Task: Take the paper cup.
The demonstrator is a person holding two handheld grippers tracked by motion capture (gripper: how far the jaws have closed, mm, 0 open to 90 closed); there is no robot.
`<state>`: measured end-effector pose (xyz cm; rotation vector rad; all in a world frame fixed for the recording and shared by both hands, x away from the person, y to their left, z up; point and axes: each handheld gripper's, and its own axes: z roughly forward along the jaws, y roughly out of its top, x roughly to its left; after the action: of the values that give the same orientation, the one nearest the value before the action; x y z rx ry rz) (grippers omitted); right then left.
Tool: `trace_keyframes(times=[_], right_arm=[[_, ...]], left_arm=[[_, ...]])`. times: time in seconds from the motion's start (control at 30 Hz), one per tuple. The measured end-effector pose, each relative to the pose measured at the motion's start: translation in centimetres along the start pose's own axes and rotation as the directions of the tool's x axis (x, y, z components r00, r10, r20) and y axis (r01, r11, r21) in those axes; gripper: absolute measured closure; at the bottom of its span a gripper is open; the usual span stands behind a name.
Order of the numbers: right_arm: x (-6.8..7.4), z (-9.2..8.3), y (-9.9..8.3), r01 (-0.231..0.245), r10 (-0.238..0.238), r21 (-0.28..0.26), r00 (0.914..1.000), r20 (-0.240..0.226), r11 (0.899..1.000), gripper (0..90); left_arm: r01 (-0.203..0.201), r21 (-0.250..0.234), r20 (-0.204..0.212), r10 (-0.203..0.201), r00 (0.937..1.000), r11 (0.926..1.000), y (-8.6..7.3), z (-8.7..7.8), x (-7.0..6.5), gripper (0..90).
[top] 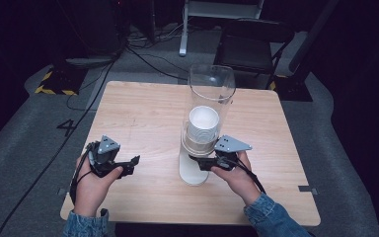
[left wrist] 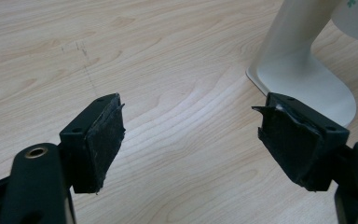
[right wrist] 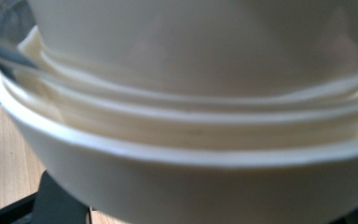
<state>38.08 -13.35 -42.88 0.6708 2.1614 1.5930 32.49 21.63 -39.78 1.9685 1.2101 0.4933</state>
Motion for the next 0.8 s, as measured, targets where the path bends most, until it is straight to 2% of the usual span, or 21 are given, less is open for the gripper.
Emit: trace_keyframes(times=[0.43,0.67,0.8], right_arm=[[-0.42,0.16,-0.42,0.068,-0.068,-0.019,0.9977,0.000,0.998,31.0],[-0.60,0.25,-0.64,0.116,-0.116,-0.025,0.9932,0.014,0.993,30.9],[-0.64,0.23,-0.75,0.115,-0.115,-0.030,0.9934,0.009,0.993,30.9]], left_arm=[[-0.005,0.005,0.003,0.005,1.0000,1.0000,0.01,0.06,-0.17,22.2],[-0.010,0.007,0.014,0.010,0.9999,0.9999,0.03,0.27,-0.40,22.4],[-0.008,0.008,0.015,0.008,0.9998,0.9999,0.01,0.27,-0.40,22.4]])
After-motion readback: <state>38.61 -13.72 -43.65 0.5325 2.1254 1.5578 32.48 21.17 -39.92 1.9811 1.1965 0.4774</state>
